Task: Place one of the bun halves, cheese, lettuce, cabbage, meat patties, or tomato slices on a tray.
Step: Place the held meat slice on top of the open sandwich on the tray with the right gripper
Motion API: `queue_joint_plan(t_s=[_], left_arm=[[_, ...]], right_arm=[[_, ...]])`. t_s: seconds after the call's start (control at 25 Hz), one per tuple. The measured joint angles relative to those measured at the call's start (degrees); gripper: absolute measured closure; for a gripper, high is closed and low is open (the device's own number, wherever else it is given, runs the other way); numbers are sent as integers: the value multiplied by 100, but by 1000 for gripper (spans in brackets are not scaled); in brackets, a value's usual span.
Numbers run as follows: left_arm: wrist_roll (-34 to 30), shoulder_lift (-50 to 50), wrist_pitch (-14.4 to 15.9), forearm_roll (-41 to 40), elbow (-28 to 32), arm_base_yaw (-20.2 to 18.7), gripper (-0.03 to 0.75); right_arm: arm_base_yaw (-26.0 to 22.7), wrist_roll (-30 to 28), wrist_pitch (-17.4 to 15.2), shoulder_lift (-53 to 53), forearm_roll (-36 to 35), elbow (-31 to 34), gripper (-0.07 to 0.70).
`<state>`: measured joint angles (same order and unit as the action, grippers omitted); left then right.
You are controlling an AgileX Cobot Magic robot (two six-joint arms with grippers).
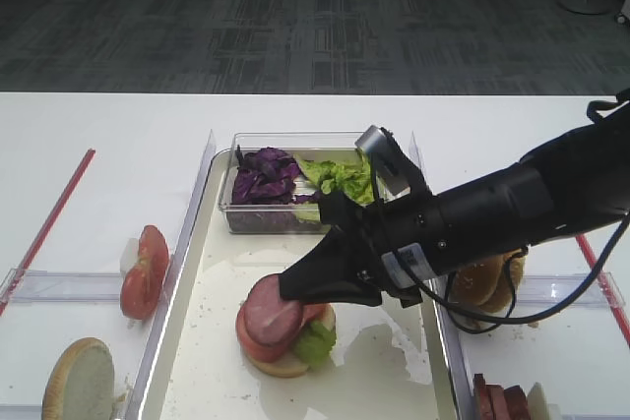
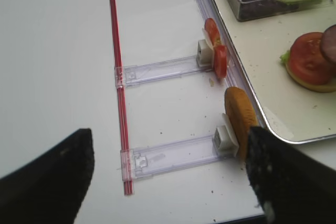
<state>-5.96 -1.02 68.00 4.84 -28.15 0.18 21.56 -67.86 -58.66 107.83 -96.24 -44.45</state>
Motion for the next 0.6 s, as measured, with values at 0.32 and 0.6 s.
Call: queue_joint_plan(t_s=[0.32, 0.6], left_arm=[[0, 0, 0, 0, 0, 0, 170], [0, 0, 0, 0, 0, 0, 170]], right_arm=[[0, -174, 70, 115, -217, 0, 526], [0, -174, 151, 248, -251, 0, 526]])
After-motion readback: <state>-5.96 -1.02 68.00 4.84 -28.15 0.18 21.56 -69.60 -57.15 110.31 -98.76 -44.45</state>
